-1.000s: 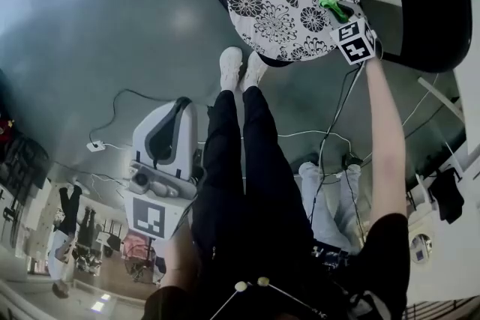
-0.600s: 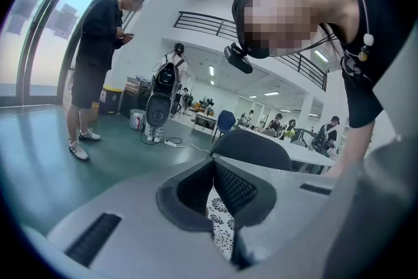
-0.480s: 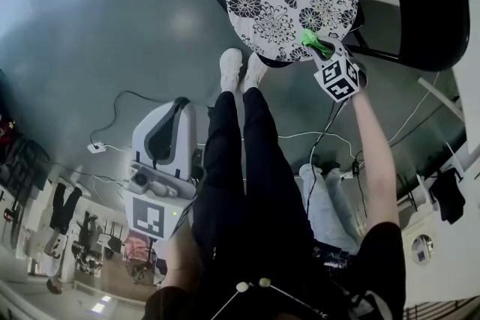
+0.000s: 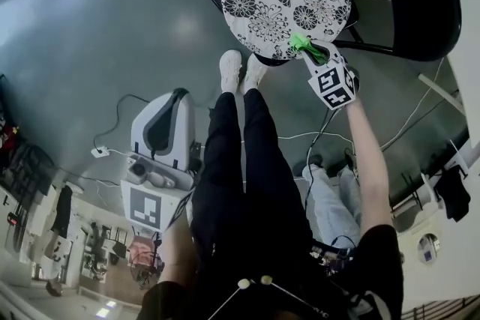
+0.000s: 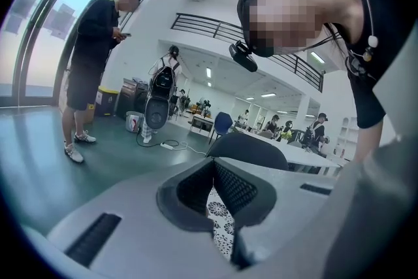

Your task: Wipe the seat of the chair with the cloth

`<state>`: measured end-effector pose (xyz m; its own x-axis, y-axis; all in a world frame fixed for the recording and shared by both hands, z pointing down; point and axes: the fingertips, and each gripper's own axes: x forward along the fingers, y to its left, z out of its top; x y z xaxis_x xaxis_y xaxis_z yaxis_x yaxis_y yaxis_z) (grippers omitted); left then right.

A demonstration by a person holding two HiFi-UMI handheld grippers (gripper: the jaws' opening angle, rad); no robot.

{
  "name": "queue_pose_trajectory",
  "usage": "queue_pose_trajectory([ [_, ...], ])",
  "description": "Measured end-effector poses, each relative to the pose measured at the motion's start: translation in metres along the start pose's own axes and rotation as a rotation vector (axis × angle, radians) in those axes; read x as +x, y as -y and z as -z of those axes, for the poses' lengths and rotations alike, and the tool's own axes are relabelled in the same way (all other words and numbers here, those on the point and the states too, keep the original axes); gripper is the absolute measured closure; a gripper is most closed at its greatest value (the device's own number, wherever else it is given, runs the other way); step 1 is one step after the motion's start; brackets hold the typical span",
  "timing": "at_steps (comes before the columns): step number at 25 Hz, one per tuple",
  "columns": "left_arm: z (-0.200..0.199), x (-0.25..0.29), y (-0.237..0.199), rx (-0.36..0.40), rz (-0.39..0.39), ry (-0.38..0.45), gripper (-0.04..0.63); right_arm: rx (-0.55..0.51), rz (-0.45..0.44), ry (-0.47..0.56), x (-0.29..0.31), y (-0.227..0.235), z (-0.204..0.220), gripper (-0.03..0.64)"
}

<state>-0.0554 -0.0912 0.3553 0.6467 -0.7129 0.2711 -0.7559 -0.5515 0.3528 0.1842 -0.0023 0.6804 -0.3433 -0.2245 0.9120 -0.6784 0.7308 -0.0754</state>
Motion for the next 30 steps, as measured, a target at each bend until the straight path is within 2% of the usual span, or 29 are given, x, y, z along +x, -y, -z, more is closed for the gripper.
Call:
queue_pose_trajectory([
  [6, -0.032, 0.012, 0.029, 0.042, 0.085, 0.023, 0.589, 0.172, 0.228, 0.302, -0.1, 0.016, -0.079, 0.532],
  [12, -0.092, 0.016, 0.071, 0.147, 0.155, 0.034, 0.589, 0.327, 0.437, 0.637, -0.257, 0.003, -0.158, 0.532],
  [15, -0.12, 0.021, 0.096, 0.206, 0.204, 0.035, 0.589, 0.394, 0.53, 0.754, -0.325, -0.004, -0.184, 0.532],
  [18, -0.149, 0.017, 0.121, 0.264, 0.236, 0.04, 0.589, 0.398, 0.627, 0.852, -0.393, -0.013, -0.21, 0.532],
  [21, -0.187, 0.004, 0.148, 0.299, 0.268, 0.099, 0.589, 0.364, 0.697, 0.936, -0.456, -0.029, -0.235, 0.532],
  [25, -0.227, -0.024, 0.176, 0.308, 0.285, 0.156, 0.589, 0.344, 0.75, 1.02, -0.527, -0.052, -0.256, 0.532],
  [30, -0.262, -0.052, 0.2, 0.321, 0.27, 0.216, 0.589, 0.356, 0.791, 1.117, -0.597, -0.075, -0.259, 0.534],
])
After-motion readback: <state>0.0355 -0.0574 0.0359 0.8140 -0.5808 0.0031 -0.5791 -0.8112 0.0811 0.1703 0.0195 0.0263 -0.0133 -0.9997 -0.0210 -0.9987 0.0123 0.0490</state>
